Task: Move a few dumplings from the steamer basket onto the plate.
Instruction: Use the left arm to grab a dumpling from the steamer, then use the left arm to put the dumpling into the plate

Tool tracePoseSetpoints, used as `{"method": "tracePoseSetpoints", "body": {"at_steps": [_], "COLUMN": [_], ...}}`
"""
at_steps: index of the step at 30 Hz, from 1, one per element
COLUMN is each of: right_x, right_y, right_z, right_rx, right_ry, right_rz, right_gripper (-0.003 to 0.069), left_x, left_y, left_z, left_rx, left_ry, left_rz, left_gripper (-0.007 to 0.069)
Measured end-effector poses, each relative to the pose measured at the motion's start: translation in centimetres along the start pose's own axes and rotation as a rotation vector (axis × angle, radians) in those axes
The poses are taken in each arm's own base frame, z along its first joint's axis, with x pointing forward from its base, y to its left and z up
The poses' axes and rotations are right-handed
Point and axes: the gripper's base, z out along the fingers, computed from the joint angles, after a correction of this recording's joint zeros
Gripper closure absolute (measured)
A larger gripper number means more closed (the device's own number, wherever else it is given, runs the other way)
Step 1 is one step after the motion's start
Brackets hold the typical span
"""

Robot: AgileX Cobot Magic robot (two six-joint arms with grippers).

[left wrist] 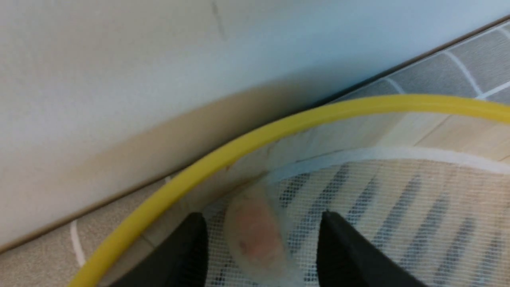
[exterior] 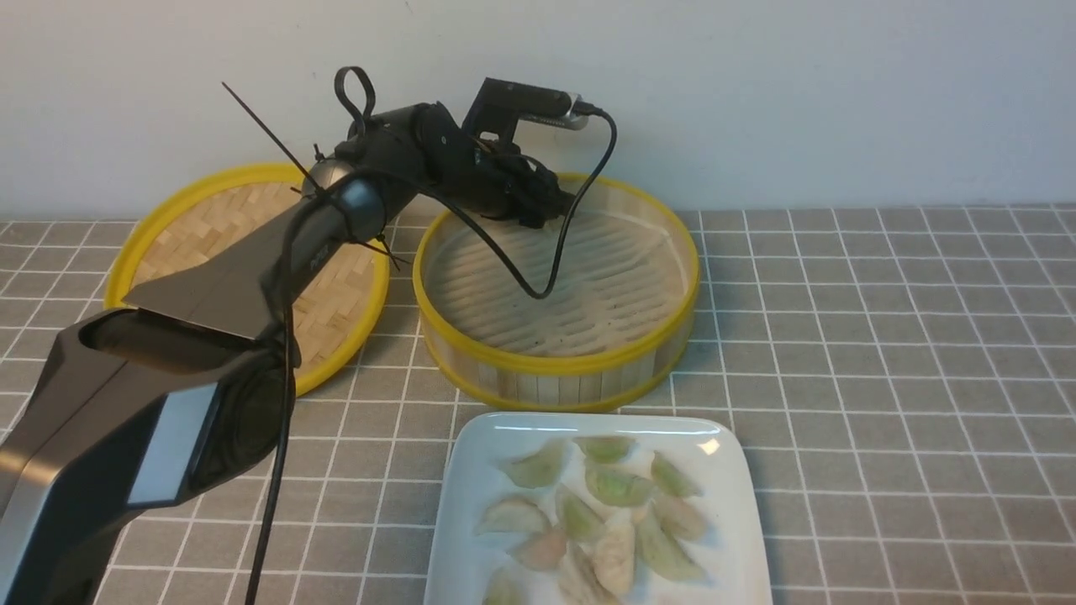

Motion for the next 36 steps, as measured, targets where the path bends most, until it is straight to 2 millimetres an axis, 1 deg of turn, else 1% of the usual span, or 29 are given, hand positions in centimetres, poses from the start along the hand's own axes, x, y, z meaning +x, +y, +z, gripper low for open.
{"method": "tracePoseSetpoints", "body": {"at_steps": [7, 11, 13, 15, 16, 18, 20, 23, 25, 27, 30, 31, 32, 33, 34, 36], "right_x": [0.0, 0.0, 0.0, 0.0, 0.0, 0.0, 0.0, 0.0, 0.0, 0.0, 0.0, 0.0, 0.0, 0.0, 0.0, 0.0], "right_y": [0.0, 0.0, 0.0, 0.0, 0.0, 0.0, 0.0, 0.0, 0.0, 0.0, 0.0, 0.0, 0.0, 0.0, 0.0, 0.0], "right_z": [0.0, 0.0, 0.0, 0.0, 0.0, 0.0, 0.0, 0.0, 0.0, 0.0, 0.0, 0.0, 0.0, 0.0, 0.0, 0.0], "right_rx": [0.000, 0.000, 0.000, 0.000, 0.000, 0.000, 0.000, 0.000, 0.000, 0.000, 0.000, 0.000, 0.000, 0.000, 0.000, 0.000], "right_ry": [0.000, 0.000, 0.000, 0.000, 0.000, 0.000, 0.000, 0.000, 0.000, 0.000, 0.000, 0.000, 0.000, 0.000, 0.000, 0.000], "right_rz": [0.000, 0.000, 0.000, 0.000, 0.000, 0.000, 0.000, 0.000, 0.000, 0.000, 0.000, 0.000, 0.000, 0.000, 0.000, 0.000], "right_gripper": [0.0668, 0.0668, 0.0668, 0.0668, 0.0668, 0.0668, 0.0668, 0.0668, 0.0668, 0.0668, 0.0668, 0.0668, 0.0668, 0.0668, 0.0668, 0.0668], "left_x": [0.0, 0.9, 1.6, 1.6, 1.7, 1.7, 1.6, 1.4, 1.0, 0.5, -1.8, -2.0, -3.9, -4.7, -5.8, -7.0], "left_y": [0.0, 0.2, 0.4, 0.5, 0.5, 0.5, 0.5, 0.3, 0.2, -0.2, -1.0, -1.0, -1.7, -2.0, -2.4, -3.1], "left_z": [0.0, 0.9, 1.7, 1.8, 1.9, 1.9, 1.9, 1.5, 0.7, -0.5, -3.8, -4.1, -6.8, -7.9, -9.7, -12.1], "left_rx": [0.000, -0.005, -0.007, -0.007, -0.006, -0.007, -0.005, -0.012, -0.011, 0.001, 0.017, 0.017, 0.025, 0.028, 0.033, 0.044], "left_ry": [-0.001, 0.006, 0.006, -0.002, -0.001, -0.003, -0.005, 0.010, 0.047, 0.101, 0.126, 0.120, 0.100, 0.091, 0.077, 0.074], "left_rz": [-0.001, -0.008, -0.017, -0.015, -0.011, -0.001, 0.012, 0.067, 0.098, 0.103, 0.113, 0.115, 0.128, 0.136, 0.149, 0.165], "left_gripper": [0.0279, 0.0279, 0.0282, 0.0295, 0.0314, 0.0378, 0.0465, 0.0472, 0.0472, 0.0472, 0.0472, 0.0472, 0.0472, 0.0472, 0.0472, 0.0472]}}
